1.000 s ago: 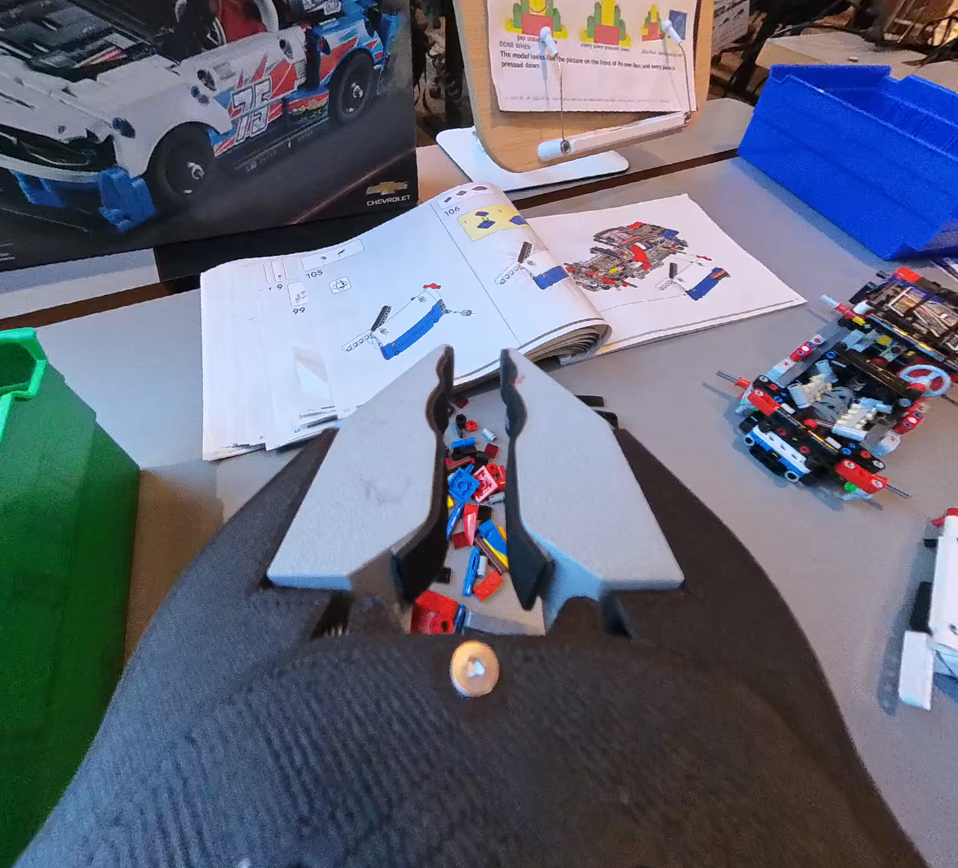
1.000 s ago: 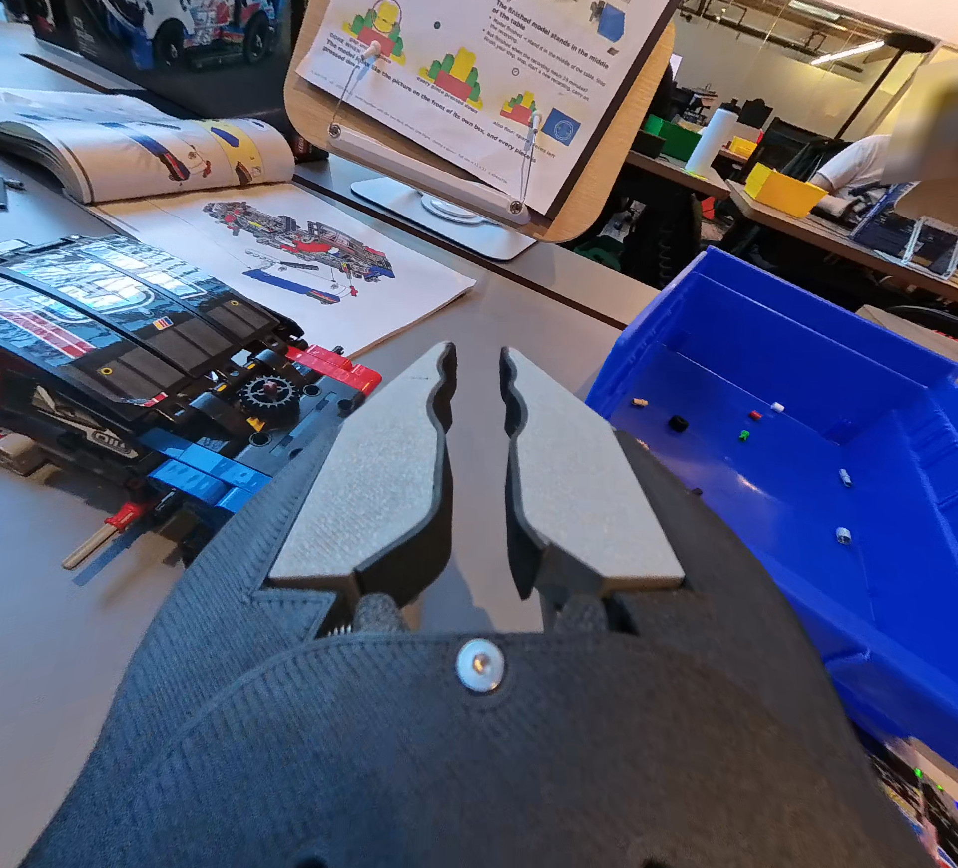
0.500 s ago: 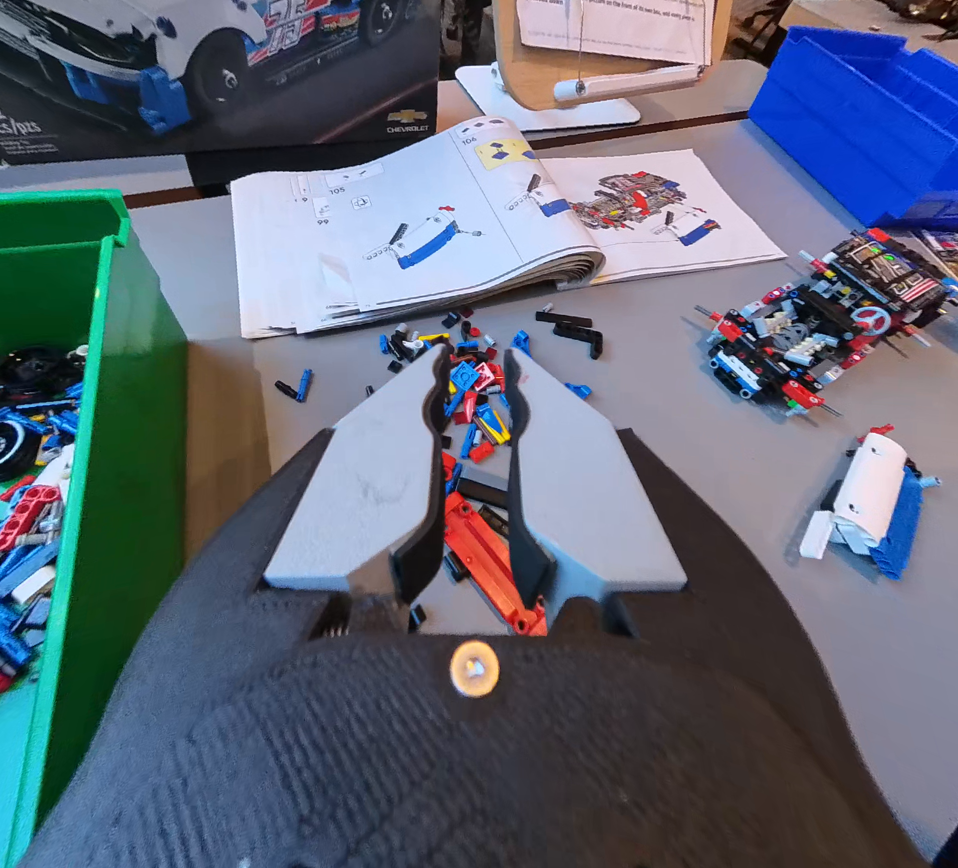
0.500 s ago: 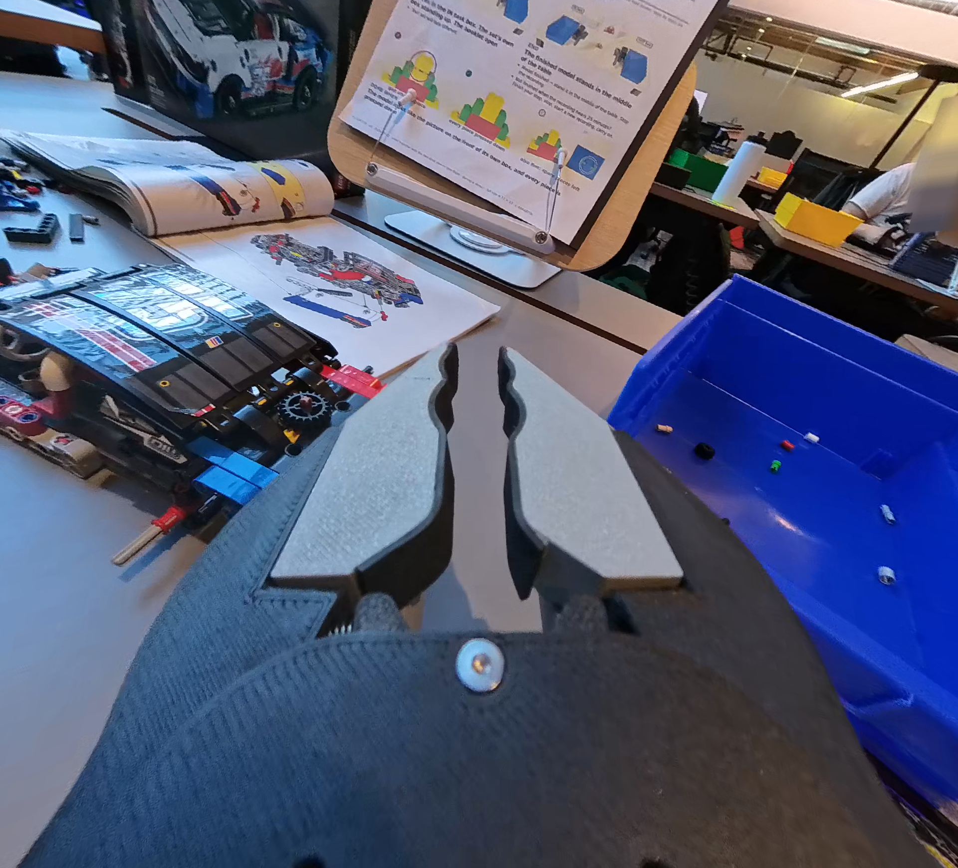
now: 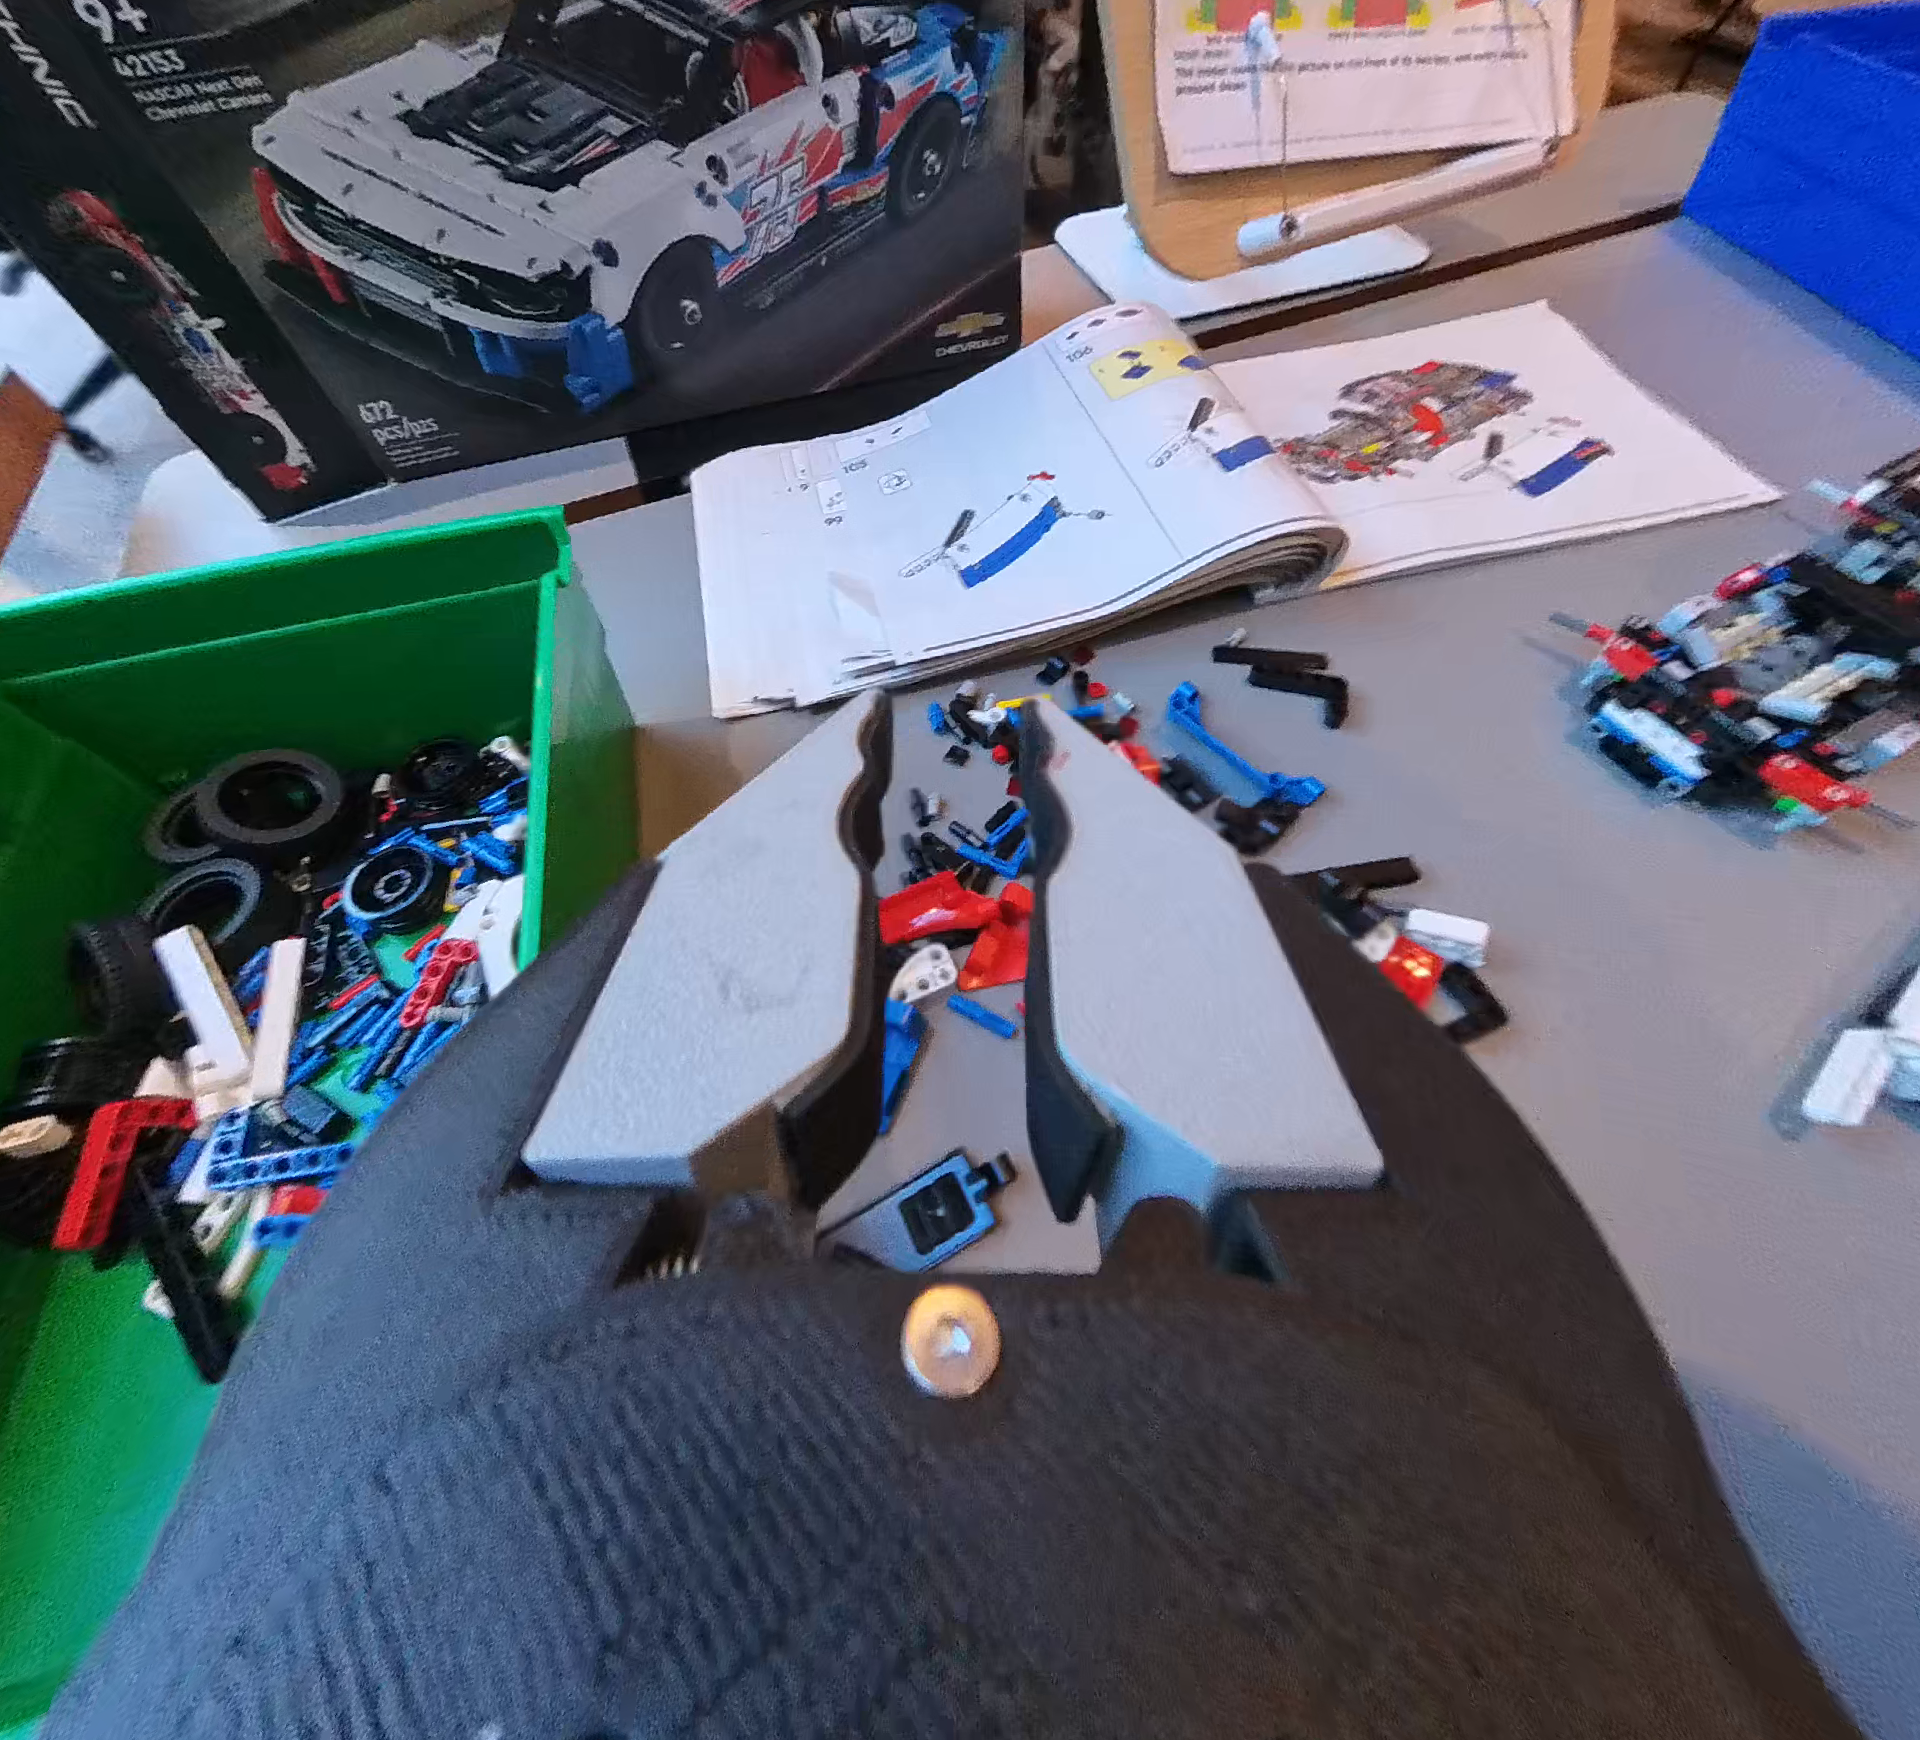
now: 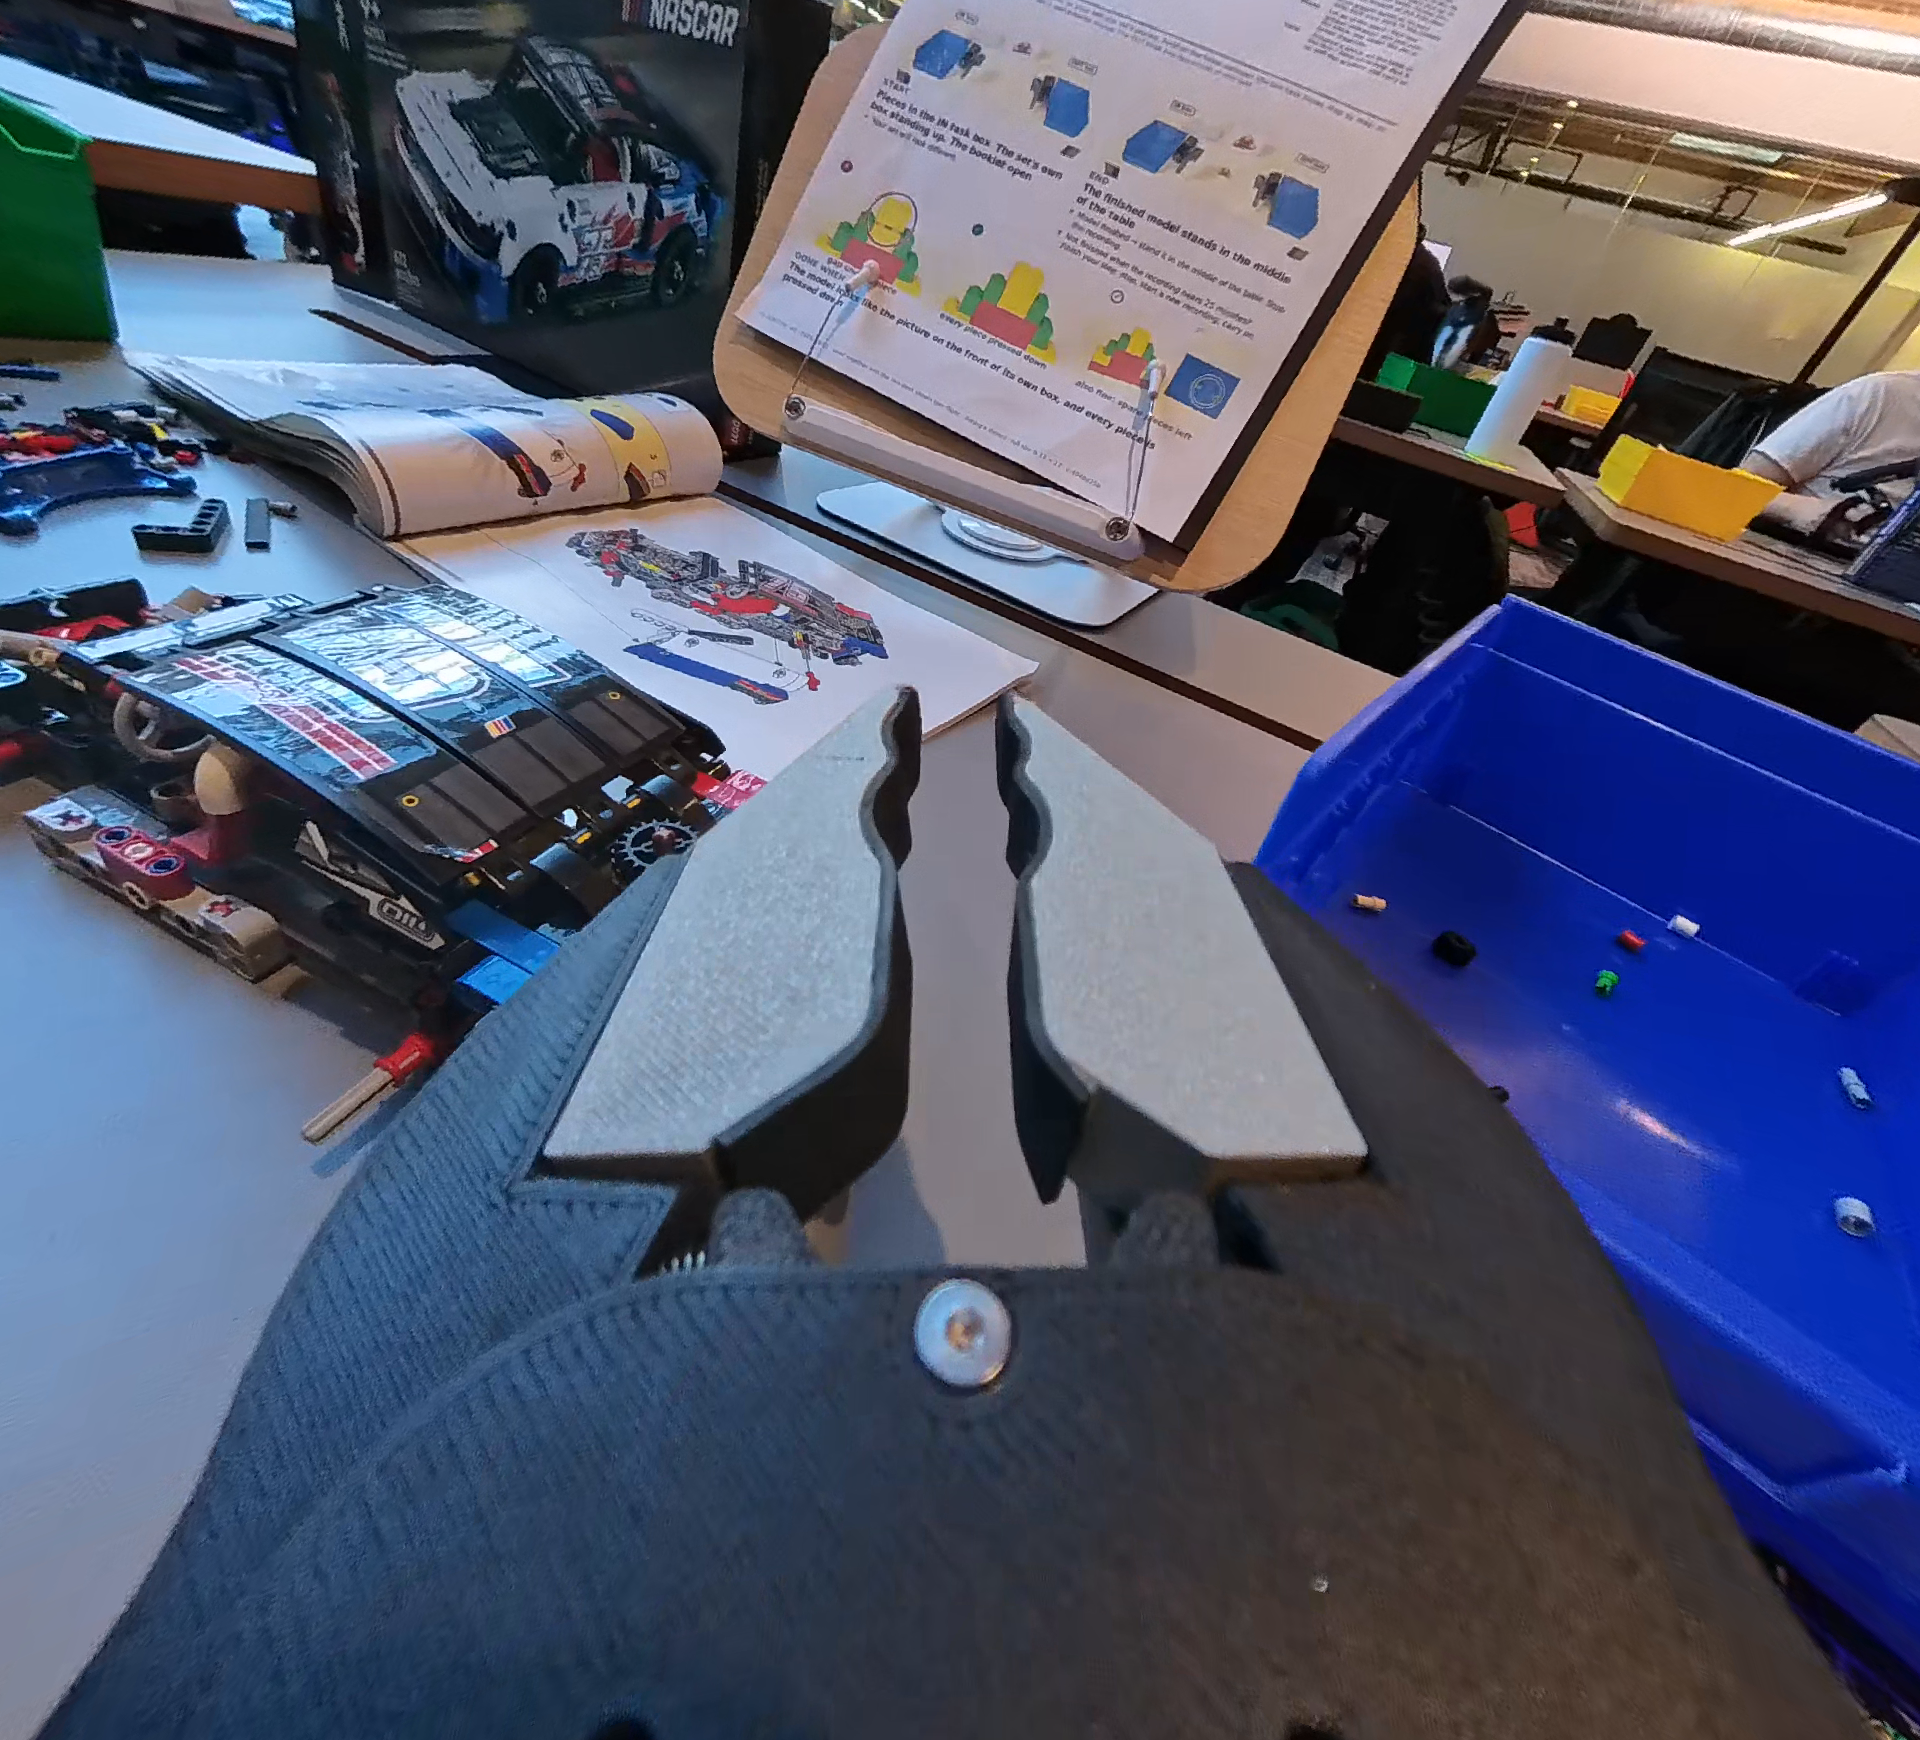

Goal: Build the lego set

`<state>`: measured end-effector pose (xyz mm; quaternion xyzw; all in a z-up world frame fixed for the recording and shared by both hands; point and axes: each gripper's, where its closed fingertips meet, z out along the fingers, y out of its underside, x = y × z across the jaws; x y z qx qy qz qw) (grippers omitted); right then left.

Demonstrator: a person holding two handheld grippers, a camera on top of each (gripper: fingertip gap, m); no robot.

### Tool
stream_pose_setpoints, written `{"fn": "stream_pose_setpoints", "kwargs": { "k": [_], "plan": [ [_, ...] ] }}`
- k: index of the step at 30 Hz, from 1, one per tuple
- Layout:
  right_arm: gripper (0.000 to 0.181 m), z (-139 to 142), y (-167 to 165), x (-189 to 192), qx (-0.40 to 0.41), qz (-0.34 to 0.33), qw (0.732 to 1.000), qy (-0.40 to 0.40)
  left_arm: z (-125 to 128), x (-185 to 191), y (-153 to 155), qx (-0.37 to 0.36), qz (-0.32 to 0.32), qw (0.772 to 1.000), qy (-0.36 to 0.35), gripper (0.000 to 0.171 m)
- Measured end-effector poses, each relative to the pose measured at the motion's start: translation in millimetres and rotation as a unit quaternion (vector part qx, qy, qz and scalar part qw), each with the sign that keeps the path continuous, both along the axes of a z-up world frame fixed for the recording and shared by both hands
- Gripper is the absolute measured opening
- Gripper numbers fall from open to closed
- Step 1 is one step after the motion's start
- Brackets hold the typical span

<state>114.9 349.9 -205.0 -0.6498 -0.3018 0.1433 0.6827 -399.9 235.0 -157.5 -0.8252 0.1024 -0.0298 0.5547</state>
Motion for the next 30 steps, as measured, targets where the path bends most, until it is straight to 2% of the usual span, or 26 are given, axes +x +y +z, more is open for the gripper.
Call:
{"fn": "stream_pose_setpoints", "kwargs": {
  "k": [2, 7, 18, 21, 24, 27, 30],
  "plan": [
    [0.012, -1, 1, -1, -0.002, -0.002, 1.000, -0.005, -7, -5, 0, -0.011, 0.011, 1.000, 0.015, 0.021],
    [0.012, -1, 2, 0, 0.000, -0.006, 1.000, -0.005, -15, -7, -1, -0.020, 0.013, 1.000, -0.004, 0.021],
    [0.012, -1, 0, -2, -0.003, 0.002, 1.000, -0.001, -35, 14, 15, -0.064, -0.020, 0.998, -0.020, 0.023],
    [0.014, -1, 0, -3, -0.006, 0.010, 1.000, 0.006, -50, 20, 20, -0.121, -0.036, 0.992, -0.029, 0.035],
    [0.016, 1, -2, -6, -0.005, 0.020, 1.000, 0.012, -61, 36, 34, -0.167, -0.075, 0.983, -0.022, 0.059],
    [0.016, 3, -5, -9, -0.007, 0.032, 0.999, 0.020, -68, 46, 65, -0.188, -0.101, 0.975, 0.053, 0.075],
    [0.016, 4, -7, -10, -0.010, 0.043, 0.999, 0.031, -75, 62, 99, -0.196, -0.132, 0.963, 0.128, 0.079]
  ]
}}
